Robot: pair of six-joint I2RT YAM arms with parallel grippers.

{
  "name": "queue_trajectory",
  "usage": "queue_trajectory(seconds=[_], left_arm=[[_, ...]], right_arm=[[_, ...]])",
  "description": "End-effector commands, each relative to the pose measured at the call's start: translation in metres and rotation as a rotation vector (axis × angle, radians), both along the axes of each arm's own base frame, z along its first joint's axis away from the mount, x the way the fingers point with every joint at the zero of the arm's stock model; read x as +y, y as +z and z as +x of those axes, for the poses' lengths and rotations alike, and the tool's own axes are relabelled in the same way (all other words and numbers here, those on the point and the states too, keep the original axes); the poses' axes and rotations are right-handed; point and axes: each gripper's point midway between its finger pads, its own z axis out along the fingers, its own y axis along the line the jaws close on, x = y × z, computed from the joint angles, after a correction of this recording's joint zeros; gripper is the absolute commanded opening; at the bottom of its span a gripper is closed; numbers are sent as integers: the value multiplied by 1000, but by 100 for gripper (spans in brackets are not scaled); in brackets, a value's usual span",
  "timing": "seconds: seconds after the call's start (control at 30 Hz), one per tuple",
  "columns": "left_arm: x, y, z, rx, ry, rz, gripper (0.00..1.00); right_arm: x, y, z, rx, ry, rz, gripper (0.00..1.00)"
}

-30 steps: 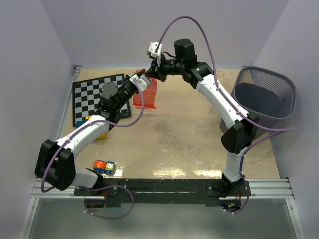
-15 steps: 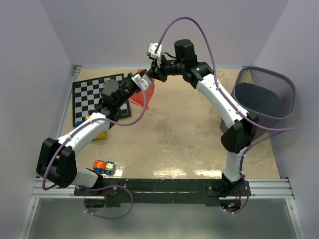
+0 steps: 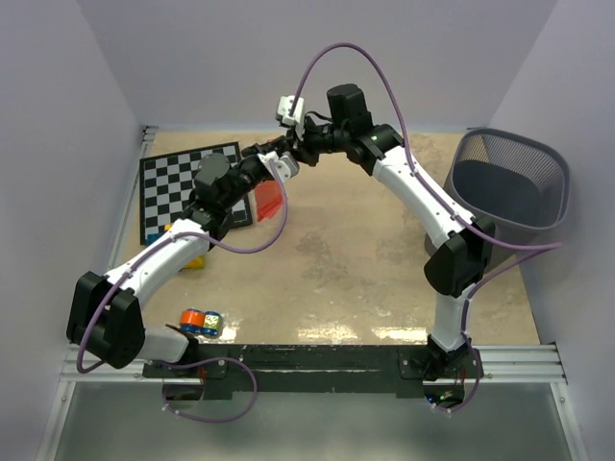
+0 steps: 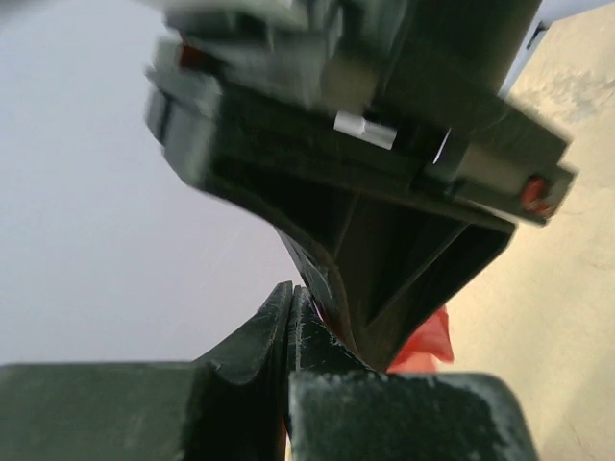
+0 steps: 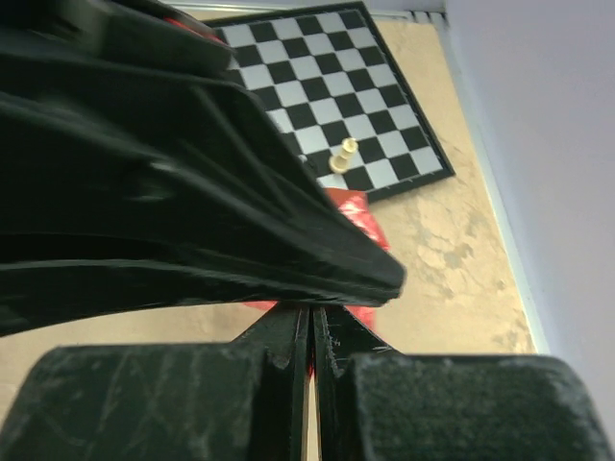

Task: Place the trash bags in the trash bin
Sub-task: Unfold the trash bag at the center of the board.

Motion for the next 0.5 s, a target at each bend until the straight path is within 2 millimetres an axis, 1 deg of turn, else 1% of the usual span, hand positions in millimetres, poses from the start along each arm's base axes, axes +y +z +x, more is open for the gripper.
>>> queue_trajectory(seconds=[0.0,0.03,0.07,0.1,0.13,0.17,0.23,0.3,0.33,0.37,0.4,0.47], left_arm=[[2,-8,7,-19,28,48,0],[2,-16,4,-11,23,65,0],[3,-19,-2,-10,12,72,0],[2,-23,-7,-8,-3,78,0],[2,-24,-13,-7,-20,79,0],[1,-24,-19,-9,-38,80,0],[-1,-16,-29,-24,-59,76,0],[0,-1,-34,-61,-65,59,0],[0,7,-35,-80,-63,47,0],[3,16,-33,-102,-44,32,0],[5,23,-30,-117,-23,22,0],[12,34,-19,-137,35,-8,0]], right_arm=[[3,86,-50,-69,154,167,0],[2,92,-47,-81,136,175,0],[1,93,-41,-93,109,172,0],[-1,89,-30,-107,59,157,0],[-2,80,-20,-116,22,135,0],[-2,68,-9,-112,-12,108,0],[-4,36,11,-100,-71,40,0],[-6,1,24,-71,-108,-30,0],[-6,-9,24,-57,-104,-50,0],[-4,-14,19,-38,-83,-52,0],[0,-16,12,-27,-60,-52,0],[7,-12,-6,-31,-19,-47,0]])
